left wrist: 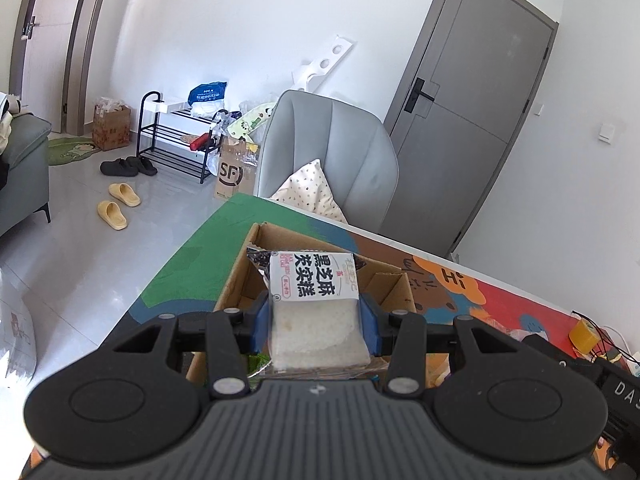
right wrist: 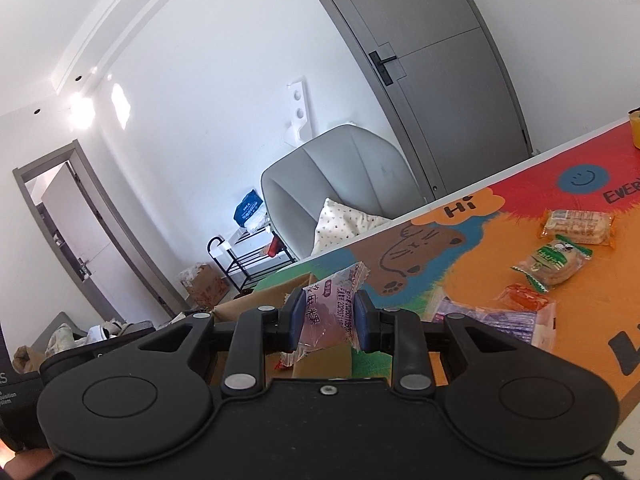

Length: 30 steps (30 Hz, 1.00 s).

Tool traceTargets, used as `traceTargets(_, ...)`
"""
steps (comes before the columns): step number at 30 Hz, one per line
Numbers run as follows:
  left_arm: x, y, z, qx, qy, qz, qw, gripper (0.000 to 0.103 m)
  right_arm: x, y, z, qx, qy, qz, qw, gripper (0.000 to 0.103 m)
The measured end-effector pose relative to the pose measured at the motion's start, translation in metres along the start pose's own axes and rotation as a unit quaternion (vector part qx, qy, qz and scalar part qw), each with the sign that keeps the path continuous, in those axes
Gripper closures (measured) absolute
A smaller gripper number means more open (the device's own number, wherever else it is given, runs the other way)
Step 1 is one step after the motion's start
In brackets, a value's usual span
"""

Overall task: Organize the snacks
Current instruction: 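Drop the white cake packet into the box with the left tool while the right tool drops the pink packet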

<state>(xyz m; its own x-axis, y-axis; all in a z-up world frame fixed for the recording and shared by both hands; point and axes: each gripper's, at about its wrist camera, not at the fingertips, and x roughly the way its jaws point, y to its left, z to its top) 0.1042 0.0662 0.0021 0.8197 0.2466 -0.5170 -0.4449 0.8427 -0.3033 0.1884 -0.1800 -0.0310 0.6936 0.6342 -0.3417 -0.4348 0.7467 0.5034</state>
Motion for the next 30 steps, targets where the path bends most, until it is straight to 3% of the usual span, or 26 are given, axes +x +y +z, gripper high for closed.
traceTargets(4,0.010,0.007,0.004,0.000,0.007,-0.008,0.9999,0.058,0.013,0.012,0.000,-0.007,0.012,0.012,1.000,0.076)
traceTargets(8,0.007,0.016,0.009,-0.006,-0.006,-0.009,0.9999,0.052,0.027,0.025,-0.001,-0.017,0.026,0.024,0.999,0.076)
traceTargets(14,0.002,0.036,0.016,-0.021,-0.014,0.005,0.9997,0.051,0.047,0.042,-0.003,-0.022,0.044,0.036,0.998,0.076)
traceTargets(17,-0.002,0.044,0.018,-0.029,-0.021,0.012,0.9993,0.043,0.053,0.051,-0.003,-0.022,0.052,0.055,0.997,0.068)
traceTargets(19,-0.005,0.046,0.019,-0.031,-0.024,0.015,0.9991,0.039,0.054,0.051,-0.004,-0.017,0.051,0.049,0.997,0.061)
traceTargets(26,-0.010,0.038,0.016,-0.024,-0.032,0.016,0.9991,0.018,0.036,0.032,-0.007,-0.008,0.045,0.005,0.999,0.050)
traceTargets(30,-0.011,0.025,0.010,-0.010,-0.030,0.009,0.9995,0.014,0.019,0.019,-0.007,-0.005,0.035,-0.015,0.999,0.043)
